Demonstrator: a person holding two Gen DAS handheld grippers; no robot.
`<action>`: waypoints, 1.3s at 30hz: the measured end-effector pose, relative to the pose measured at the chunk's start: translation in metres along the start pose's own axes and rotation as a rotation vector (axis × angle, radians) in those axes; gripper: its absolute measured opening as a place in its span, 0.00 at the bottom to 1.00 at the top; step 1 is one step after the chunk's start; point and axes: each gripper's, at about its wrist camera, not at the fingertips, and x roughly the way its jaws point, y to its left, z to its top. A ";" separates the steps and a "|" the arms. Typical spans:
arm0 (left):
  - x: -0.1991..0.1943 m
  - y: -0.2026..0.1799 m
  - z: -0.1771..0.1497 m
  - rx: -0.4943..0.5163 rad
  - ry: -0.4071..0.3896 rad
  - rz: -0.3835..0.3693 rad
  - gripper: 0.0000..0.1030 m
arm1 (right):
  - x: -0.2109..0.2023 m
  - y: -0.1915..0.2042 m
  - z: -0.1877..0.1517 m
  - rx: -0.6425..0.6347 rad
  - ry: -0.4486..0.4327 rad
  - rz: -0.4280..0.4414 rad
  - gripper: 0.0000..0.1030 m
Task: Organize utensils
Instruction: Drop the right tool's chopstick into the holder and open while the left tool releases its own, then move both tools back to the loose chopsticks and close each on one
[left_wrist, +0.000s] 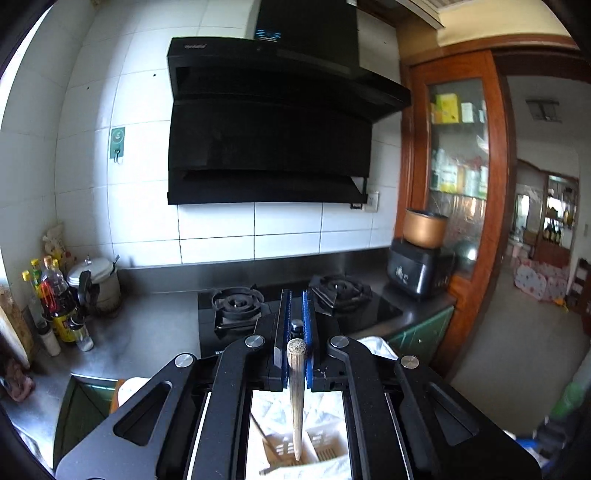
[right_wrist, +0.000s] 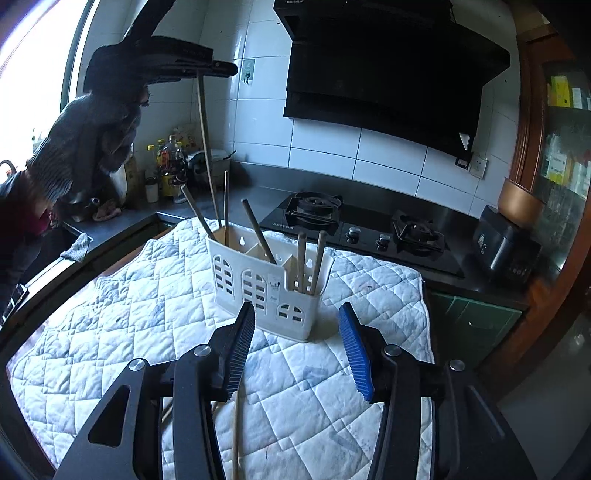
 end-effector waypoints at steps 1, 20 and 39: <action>0.005 0.003 -0.001 -0.012 0.008 -0.001 0.05 | 0.001 0.001 -0.006 -0.002 0.008 0.000 0.45; 0.058 0.021 -0.071 -0.055 0.214 -0.010 0.08 | 0.029 0.002 -0.074 0.131 0.134 0.069 0.50; -0.076 0.013 -0.143 -0.067 0.200 0.006 0.53 | 0.028 0.039 -0.158 0.174 0.274 0.117 0.37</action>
